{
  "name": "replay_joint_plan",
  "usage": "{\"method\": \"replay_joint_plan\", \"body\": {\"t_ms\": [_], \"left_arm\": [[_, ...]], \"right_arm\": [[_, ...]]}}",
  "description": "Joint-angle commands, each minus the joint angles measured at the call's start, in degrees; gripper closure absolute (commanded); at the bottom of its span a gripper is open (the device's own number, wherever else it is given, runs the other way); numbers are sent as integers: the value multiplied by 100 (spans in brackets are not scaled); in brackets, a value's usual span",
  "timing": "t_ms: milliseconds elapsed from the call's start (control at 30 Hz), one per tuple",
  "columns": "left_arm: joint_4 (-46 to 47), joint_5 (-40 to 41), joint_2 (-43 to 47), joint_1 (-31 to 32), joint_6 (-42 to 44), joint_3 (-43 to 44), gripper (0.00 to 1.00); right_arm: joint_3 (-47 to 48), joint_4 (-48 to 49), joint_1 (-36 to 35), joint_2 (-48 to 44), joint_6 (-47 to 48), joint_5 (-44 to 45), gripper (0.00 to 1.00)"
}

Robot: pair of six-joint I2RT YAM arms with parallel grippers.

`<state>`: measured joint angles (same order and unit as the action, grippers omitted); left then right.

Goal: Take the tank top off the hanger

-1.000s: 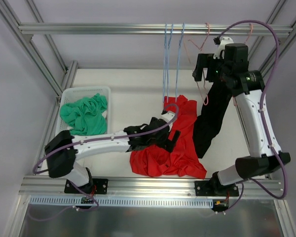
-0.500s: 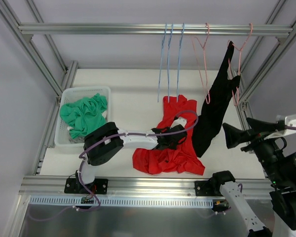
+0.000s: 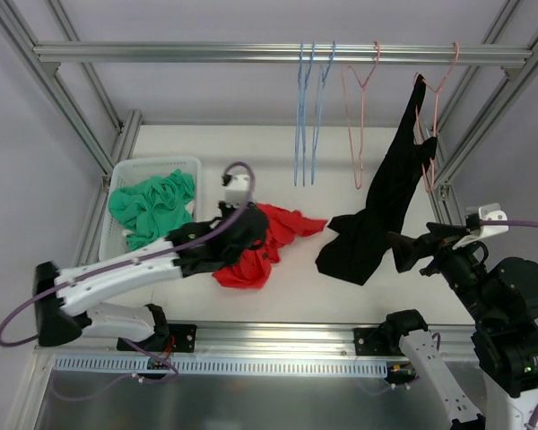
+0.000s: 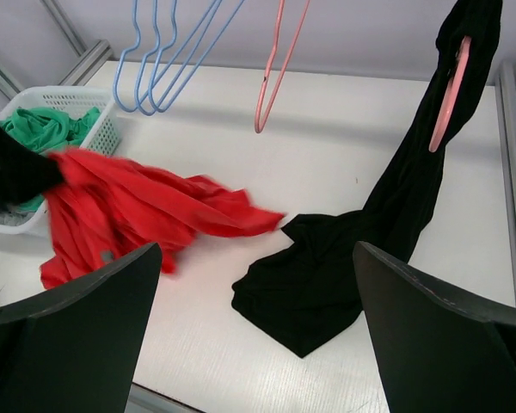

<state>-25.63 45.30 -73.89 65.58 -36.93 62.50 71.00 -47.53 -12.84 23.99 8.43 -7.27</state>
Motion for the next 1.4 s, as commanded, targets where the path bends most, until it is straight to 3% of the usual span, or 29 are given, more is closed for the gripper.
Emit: {"method": "replay_joint_plan", "body": {"t_ms": [0,133,367,567,667,800,900,1133,1367], "left_arm": [[-417,1174,918,-326,596,472,100],[-417,1279,1359,-871,1380,1428,100],[-417,1201,1175,-2013,2768,3258,100],[-504,578,727,-3673,2946,3769,100],[-802,-361,490,-4734,2509,3857,100],[-874,-1232,217,-5599,2164,3665,100],[-874,-1980,76,-6082,1752,3035,100],[-812,-2526,-160,-6242,329,1143,100],[-602,-2966,-1154,-6514,-525,-17,100]], "right_arm": [[-165,208,18,-70,45,-82,0],[-254,367,18,0,45,-99,1],[-236,516,19,150,-25,-266,1],[-184,657,18,246,-69,-512,1],[-96,648,19,361,-78,-574,1],[-43,657,27,458,-78,-670,0],[-69,657,27,466,-52,-732,1],[-306,894,18,712,-174,-715,1],[659,589,27,1678,-228,732,1]]}}
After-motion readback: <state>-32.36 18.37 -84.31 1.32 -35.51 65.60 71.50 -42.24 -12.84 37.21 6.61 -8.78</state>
